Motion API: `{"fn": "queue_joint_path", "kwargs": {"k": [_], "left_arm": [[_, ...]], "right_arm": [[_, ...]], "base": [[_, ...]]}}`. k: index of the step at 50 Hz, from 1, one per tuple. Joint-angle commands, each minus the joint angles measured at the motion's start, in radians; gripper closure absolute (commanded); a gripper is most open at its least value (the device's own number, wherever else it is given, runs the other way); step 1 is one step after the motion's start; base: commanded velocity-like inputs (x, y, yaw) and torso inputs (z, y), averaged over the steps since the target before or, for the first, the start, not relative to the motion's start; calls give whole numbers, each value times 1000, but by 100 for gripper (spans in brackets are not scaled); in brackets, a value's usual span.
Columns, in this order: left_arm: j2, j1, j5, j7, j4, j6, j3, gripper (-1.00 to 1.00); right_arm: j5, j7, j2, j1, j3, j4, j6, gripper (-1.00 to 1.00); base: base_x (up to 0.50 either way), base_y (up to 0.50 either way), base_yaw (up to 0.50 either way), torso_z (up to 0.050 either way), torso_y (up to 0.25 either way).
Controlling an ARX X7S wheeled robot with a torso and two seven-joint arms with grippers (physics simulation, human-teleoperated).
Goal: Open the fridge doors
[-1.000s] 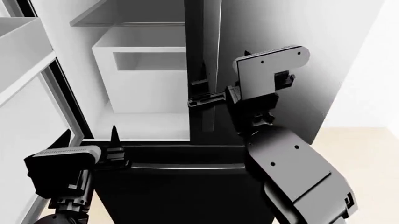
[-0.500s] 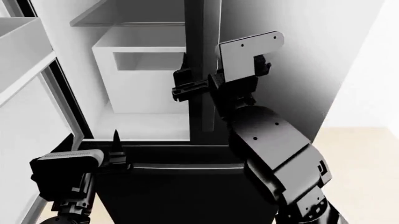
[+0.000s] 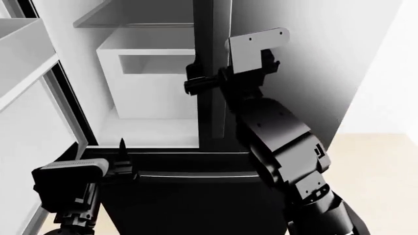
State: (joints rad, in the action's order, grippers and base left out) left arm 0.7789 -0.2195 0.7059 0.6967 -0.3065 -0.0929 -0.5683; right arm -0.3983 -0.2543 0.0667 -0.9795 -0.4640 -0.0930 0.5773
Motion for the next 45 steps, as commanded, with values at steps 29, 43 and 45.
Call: {"fn": "queue_joint_path", "kwargs": {"k": [29,43,45], "left_arm": [[-25,21,19,-64,-11,4,29,-100],[-22,15,27,-63,1,-2,46,-100],[-24,14,22,-62,7,-4,47,-100]], "right_arm": [[-4,-4,-24,-86,-69,-257,-135,100],[-6,-63,25,-34,-106,-134,-95,100],[-20,-70,49,-12,-109,-58,-63,100]], "base": [[0,0,0,0,0],[-1,0,0,0,0],[0,0,-1,0,0]]}}
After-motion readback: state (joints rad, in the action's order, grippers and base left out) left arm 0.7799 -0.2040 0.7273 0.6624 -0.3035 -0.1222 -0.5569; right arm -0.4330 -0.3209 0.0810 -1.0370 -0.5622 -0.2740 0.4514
